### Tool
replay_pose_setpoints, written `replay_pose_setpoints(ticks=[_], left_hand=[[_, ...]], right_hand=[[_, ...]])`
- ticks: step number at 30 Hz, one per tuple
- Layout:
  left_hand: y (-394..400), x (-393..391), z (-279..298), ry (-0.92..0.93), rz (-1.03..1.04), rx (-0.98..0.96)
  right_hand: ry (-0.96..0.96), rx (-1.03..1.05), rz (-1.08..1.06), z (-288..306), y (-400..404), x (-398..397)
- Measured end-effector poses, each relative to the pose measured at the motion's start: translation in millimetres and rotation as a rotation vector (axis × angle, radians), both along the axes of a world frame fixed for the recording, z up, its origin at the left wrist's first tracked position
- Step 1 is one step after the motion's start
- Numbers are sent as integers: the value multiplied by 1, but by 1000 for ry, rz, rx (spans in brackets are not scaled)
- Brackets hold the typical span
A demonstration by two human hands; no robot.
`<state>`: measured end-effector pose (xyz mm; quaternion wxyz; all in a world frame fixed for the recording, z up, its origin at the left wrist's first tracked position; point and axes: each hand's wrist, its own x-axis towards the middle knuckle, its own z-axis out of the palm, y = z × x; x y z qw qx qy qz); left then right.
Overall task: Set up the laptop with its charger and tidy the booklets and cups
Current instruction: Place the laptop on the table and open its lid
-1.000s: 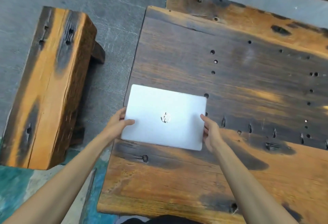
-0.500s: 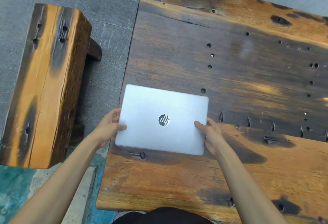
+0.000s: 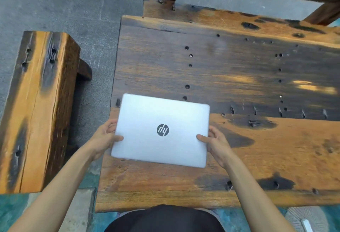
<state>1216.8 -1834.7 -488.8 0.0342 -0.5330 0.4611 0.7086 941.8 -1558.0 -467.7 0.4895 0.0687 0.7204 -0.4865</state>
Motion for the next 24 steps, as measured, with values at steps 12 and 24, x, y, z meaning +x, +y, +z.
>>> replay_pose_setpoints(ticks=[12, 24], left_hand=[[79, -49, 12, 19, -170, 12], [242, -125, 39, 20, -403, -54]], right_hand=[[86, -33, -195, 7, 136, 15], [130, -69, -356, 13, 328, -16]])
